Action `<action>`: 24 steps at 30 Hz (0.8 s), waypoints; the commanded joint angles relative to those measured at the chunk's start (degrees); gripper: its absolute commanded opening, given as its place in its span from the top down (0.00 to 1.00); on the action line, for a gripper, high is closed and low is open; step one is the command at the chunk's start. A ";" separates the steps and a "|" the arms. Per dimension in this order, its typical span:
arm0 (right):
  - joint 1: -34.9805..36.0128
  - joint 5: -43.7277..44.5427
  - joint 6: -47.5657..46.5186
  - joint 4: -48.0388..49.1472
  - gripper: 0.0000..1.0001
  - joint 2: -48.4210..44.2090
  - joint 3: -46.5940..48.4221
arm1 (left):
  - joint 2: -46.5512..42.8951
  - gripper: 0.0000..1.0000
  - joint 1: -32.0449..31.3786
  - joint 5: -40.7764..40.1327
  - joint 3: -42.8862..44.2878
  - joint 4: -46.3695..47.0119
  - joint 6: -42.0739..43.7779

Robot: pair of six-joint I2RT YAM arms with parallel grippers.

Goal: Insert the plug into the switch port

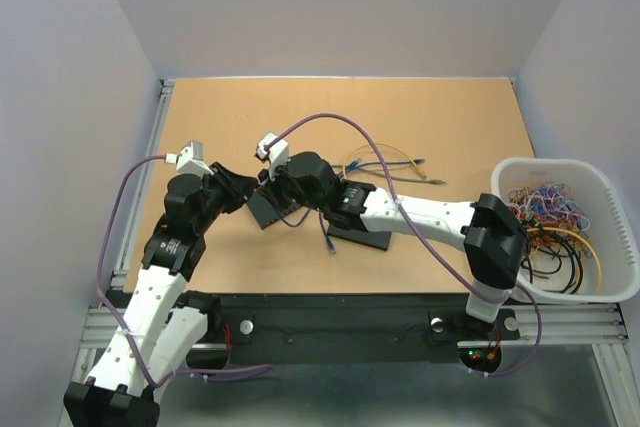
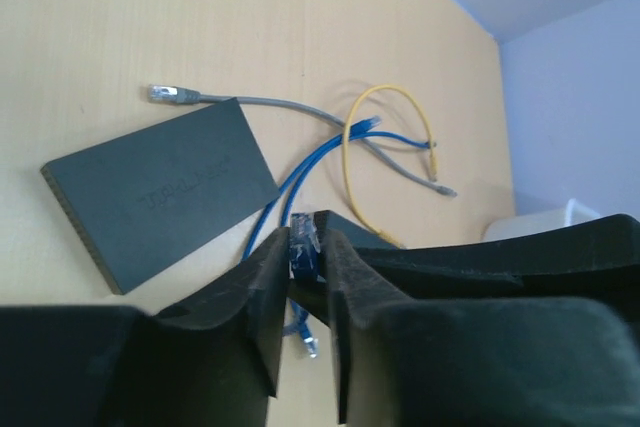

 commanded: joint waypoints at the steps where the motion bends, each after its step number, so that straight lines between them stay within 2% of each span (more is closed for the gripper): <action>1: -0.06 2.85 2.82 3.45 1.00 -1.03 -4.10 | 1.28 0.56 -0.30 0.21 0.13 2.64 1.66; 7: -0.14 6.90 4.49 3.45 0.99 -0.50 -7.28 | 2.95 0.39 -0.21 -2.96 1.62 2.46 3.07; 10: -0.14 9.53 5.46 2.57 1.00 -0.59 -9.12 | 4.45 0.36 0.05 -4.72 2.76 2.63 3.94; 15: -0.85 11.38 8.44 -0.06 1.00 -0.15 -12.98 | 12.35 0.37 0.75 -5.26 3.38 7.02 4.38; 18: -0.85 12.35 10.46 -0.24 1.00 0.37 -16.14 | 17.88 0.39 1.72 -3.15 2.50 13.85 3.86; 24: -0.85 10.51 13.89 -0.24 1.00 1.08 -20.64 | 28.08 0.43 3.30 -4.20 1.45 23.63 2.36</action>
